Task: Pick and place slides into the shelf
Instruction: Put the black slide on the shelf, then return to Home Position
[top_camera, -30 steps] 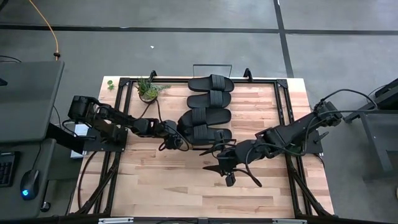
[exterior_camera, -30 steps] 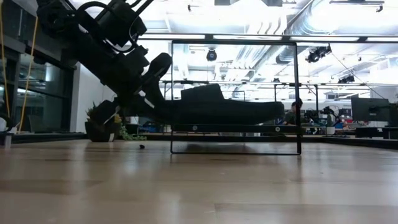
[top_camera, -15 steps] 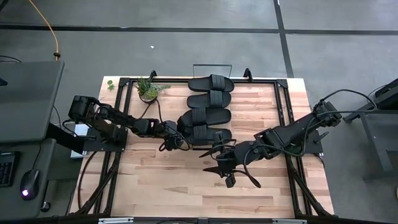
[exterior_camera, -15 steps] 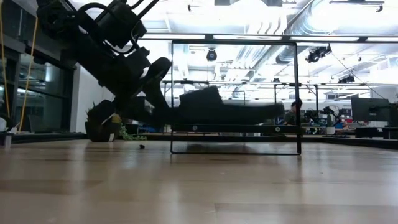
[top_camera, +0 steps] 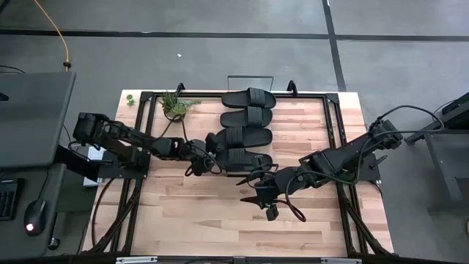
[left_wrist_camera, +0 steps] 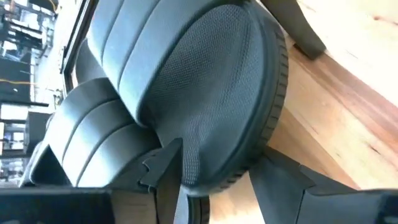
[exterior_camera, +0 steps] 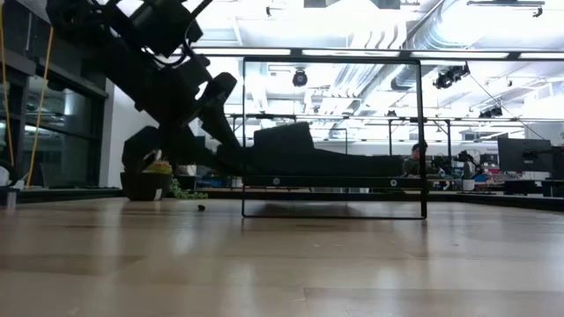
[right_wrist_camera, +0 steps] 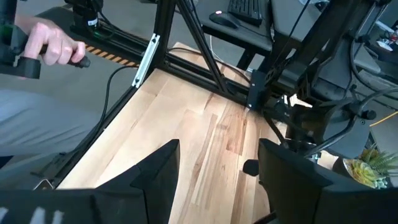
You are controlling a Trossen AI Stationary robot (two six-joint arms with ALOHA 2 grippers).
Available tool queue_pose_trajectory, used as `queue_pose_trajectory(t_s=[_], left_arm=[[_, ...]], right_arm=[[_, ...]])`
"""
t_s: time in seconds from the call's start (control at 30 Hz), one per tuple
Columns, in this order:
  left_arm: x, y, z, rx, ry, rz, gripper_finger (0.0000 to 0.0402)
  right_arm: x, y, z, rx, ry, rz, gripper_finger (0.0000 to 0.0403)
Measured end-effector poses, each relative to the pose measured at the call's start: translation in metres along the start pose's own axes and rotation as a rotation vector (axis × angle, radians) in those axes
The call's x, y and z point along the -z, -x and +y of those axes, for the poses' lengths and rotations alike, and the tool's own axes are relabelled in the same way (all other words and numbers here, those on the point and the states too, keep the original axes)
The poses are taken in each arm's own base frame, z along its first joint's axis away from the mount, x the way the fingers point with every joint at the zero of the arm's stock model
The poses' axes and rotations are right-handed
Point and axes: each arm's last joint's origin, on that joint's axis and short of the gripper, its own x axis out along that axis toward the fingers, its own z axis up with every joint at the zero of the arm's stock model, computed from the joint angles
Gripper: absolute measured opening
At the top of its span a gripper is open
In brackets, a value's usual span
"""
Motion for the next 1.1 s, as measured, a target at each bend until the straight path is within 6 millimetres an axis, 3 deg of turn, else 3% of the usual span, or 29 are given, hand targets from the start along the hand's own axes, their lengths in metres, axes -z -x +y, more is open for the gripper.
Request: queue_pose_trajectory(t_s=[0.63, 0.87, 1.1], left_arm=[[-0.003, 0.052, 0.006, 0.054, 0.156, -0.008, 0.0166], [-0.021, 0.088, 0.004, 0.030, 0.261, -0.149, 0.0166], [-0.035, 0.118, 0.002, 0.100, 0.517, -0.337, 0.0166]], right_arm=[[-0.002, 0.000, 0.000, 0.004, 0.017, -0.018, 0.0207], [-0.001, 0.000, 0.000, 0.009, 0.000, -0.007, 0.0207], [-0.002, 0.001, -0.003, 0.092, 0.017, -0.002, 0.0207]])
